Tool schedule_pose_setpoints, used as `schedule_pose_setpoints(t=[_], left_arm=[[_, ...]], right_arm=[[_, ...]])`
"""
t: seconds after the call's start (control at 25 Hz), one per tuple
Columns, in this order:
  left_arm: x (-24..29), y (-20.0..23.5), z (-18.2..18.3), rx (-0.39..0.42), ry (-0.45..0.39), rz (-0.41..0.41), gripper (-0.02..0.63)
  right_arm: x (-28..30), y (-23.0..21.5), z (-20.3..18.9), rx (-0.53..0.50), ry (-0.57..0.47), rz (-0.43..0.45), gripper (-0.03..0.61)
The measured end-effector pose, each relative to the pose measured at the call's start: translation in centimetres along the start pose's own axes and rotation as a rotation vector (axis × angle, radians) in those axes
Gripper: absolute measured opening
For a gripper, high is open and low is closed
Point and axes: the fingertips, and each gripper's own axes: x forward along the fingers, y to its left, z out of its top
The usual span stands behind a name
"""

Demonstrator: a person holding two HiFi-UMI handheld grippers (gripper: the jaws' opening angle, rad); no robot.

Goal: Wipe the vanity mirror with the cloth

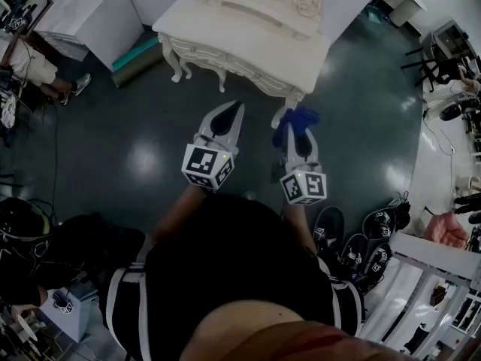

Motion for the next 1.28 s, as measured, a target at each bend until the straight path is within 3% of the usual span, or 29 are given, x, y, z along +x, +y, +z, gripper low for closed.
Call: schedule_pose_setpoints(t=[0.68, 1.28], left_arm=[[-0.8, 2.4, 0.4, -0.012, 0.0, 0.002, 0.011], [-3.2, 10.5, 1.5, -0.03, -0.012, -0.004, 0.011]], right_arm=[[1.4, 1.4, -0.3, 0.04, -0.017, -0.009, 0.077], [5.8, 6.0, -2.8, 0.014, -0.018, -0.051, 0.077]])
